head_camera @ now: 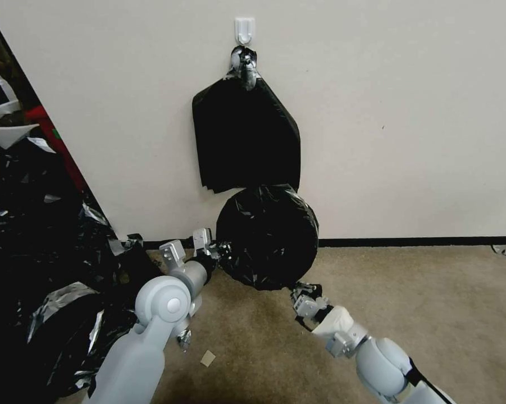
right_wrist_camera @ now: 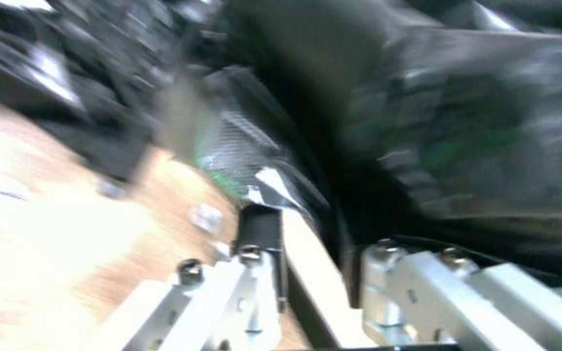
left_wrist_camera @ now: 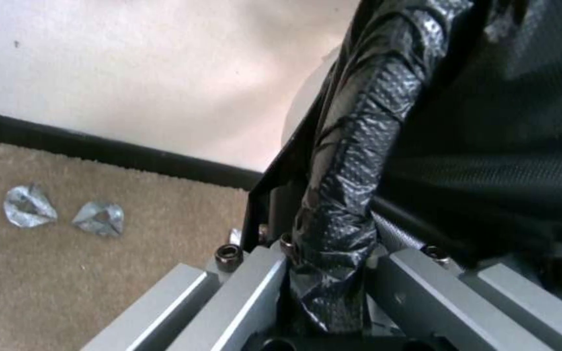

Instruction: Place a trash bag onto the trash bin.

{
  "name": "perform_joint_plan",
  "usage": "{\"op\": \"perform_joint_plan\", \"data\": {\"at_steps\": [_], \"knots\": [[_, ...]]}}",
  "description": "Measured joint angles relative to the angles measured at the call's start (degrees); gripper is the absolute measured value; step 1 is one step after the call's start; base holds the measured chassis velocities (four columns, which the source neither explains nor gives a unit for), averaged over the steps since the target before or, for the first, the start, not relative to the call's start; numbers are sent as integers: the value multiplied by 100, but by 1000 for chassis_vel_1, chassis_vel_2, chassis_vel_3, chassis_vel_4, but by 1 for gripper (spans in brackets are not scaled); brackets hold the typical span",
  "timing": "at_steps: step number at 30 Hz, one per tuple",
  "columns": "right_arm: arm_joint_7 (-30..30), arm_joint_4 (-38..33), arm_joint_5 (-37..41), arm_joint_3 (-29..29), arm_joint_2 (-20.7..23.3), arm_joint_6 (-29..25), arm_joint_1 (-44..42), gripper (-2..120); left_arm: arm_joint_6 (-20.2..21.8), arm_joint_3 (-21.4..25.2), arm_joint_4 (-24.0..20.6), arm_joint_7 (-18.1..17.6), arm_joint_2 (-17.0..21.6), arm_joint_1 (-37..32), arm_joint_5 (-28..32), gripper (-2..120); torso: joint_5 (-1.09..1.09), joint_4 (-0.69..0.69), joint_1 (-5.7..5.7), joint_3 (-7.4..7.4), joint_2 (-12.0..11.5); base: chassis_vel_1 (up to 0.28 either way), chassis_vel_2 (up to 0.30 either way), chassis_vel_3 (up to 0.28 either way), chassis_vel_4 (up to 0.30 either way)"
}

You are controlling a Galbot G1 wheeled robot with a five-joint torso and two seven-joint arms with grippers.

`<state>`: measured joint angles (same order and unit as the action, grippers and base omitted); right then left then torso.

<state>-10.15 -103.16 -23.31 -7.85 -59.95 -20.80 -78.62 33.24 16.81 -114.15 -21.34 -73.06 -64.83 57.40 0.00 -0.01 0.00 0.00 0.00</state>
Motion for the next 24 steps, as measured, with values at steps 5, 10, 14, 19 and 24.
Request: {"op": "perform_joint_plan", "data": {"at_steps": [5,10,14,19,24], "knots": [[-1029,142,282,-146,89,-618,28,34,-50,58,26,5,14,19,-3,0,0,1,0,0,0,0,0,0,0],[-2463,357,319,-749,156,-1313,102,52,-57,97,27,9,30,-10,-3,0,0,1,0,0,0,0,0,0,0],[-3089,413,348,-1151,185,-1522,134,67,-58,101,4,11,13,-34,-8,0,0,1,0,0,0,0,0,0,0],[-3344,383,758,-1231,216,-1495,110,86,-58,99,-3,11,-8,-38,-13,0,0,1,0,0,0,0,0,0,0],[-4262,271,1776,-1232,204,-1288,72,99,-56,103,0,11,0,-35,-16,0,0,1,0,0,0,0,0,0,0]]}}
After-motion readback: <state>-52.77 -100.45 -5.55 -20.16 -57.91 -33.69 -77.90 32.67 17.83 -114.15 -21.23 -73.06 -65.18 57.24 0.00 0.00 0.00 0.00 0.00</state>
